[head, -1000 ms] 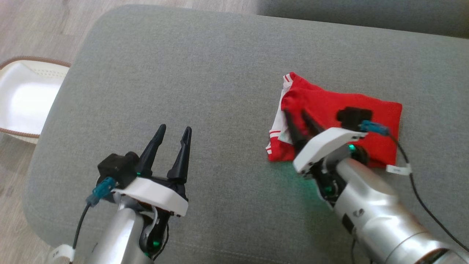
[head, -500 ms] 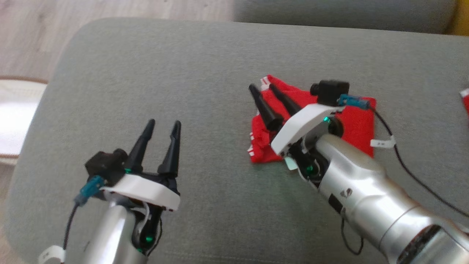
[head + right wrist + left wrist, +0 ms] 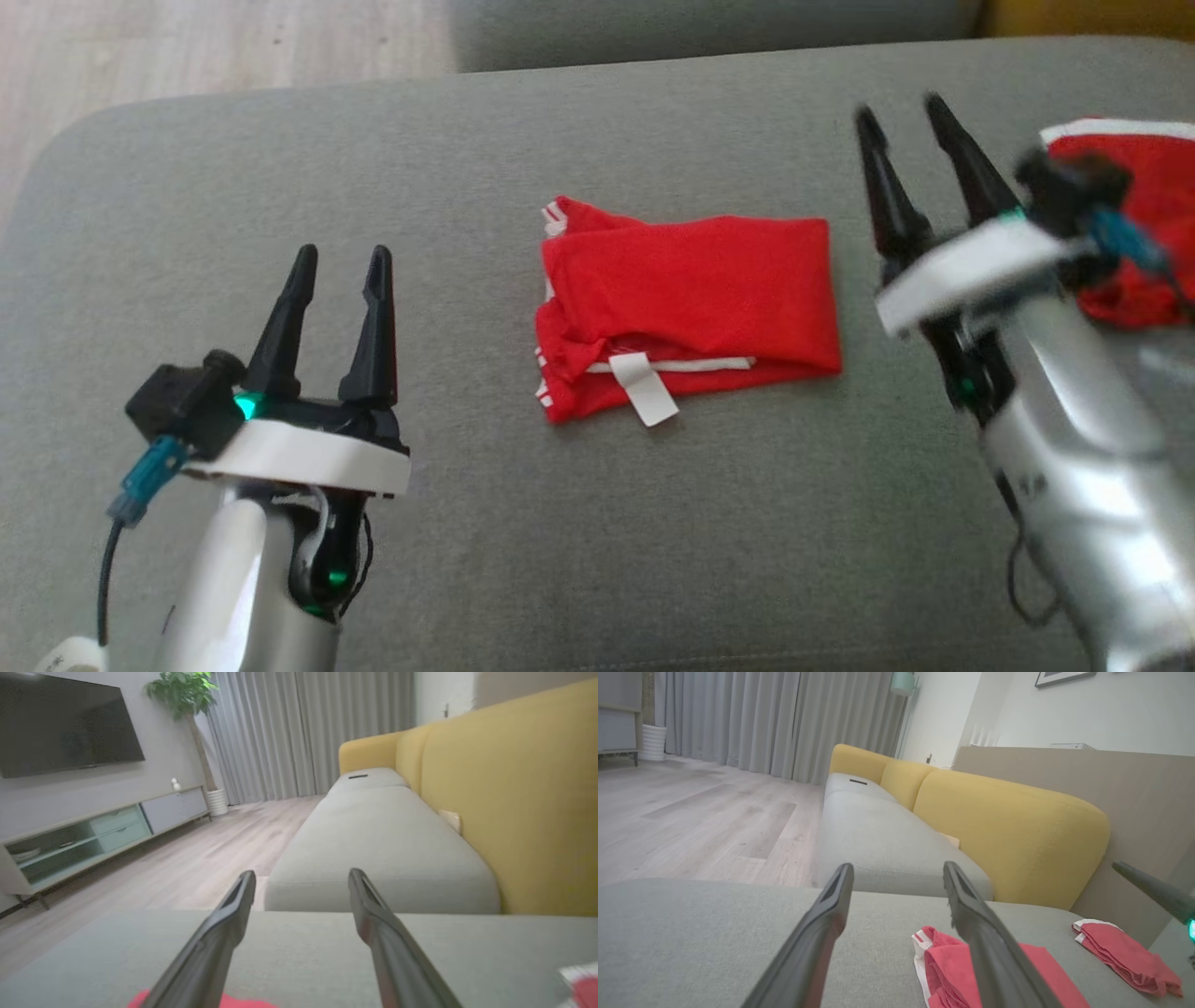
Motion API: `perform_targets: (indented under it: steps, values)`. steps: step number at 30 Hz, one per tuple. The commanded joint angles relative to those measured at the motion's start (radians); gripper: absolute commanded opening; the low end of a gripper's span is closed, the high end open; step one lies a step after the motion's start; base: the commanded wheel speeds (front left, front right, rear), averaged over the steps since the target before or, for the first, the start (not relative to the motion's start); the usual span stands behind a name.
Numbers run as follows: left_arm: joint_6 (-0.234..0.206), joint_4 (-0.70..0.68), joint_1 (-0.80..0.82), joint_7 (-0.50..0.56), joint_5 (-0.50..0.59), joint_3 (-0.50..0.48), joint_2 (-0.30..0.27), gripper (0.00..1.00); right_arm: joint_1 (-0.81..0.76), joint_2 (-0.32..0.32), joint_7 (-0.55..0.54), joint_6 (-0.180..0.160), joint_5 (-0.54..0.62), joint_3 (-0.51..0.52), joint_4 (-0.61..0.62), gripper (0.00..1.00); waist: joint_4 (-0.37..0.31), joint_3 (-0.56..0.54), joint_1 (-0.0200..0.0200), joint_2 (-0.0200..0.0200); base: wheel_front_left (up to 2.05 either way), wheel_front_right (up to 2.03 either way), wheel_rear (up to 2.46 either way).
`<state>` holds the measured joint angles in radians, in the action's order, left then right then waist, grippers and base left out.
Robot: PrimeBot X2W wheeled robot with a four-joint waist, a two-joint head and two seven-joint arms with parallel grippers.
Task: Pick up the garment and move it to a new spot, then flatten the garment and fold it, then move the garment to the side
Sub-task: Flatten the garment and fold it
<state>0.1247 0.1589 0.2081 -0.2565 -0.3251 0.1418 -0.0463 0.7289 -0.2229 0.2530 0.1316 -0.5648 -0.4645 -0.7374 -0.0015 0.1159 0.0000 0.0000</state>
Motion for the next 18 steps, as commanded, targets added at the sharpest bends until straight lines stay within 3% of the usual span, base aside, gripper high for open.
perform_targets:
  steps: [1, 8, 18]
  values:
    - [0.006, -0.040, 0.031, -0.005, 0.008, -0.043, -0.005, 1.00, -0.055, 0.016, 0.009, -0.001, 0.047, 0.033, 0.059, 1.00, -0.020, 0.005, 0.0000, 0.0000, 0.00, 0.00, 0.00]
    - [0.006, -0.053, 0.027, -0.005, 0.010, -0.056, -0.004, 1.00, -0.288, 0.093, 0.009, -0.001, 0.294, 0.305, 0.284, 1.00, -0.053, 0.006, 0.0000, 0.0000, 0.00, 0.00, 0.00]
    - [0.006, -0.024, -0.014, -0.005, 0.042, -0.044, -0.004, 1.00, -0.434, 0.162, 0.009, -0.001, 0.430, 0.418, 0.396, 1.00, -0.069, 0.003, 0.0000, 0.0000, 0.00, 0.00, 0.00]
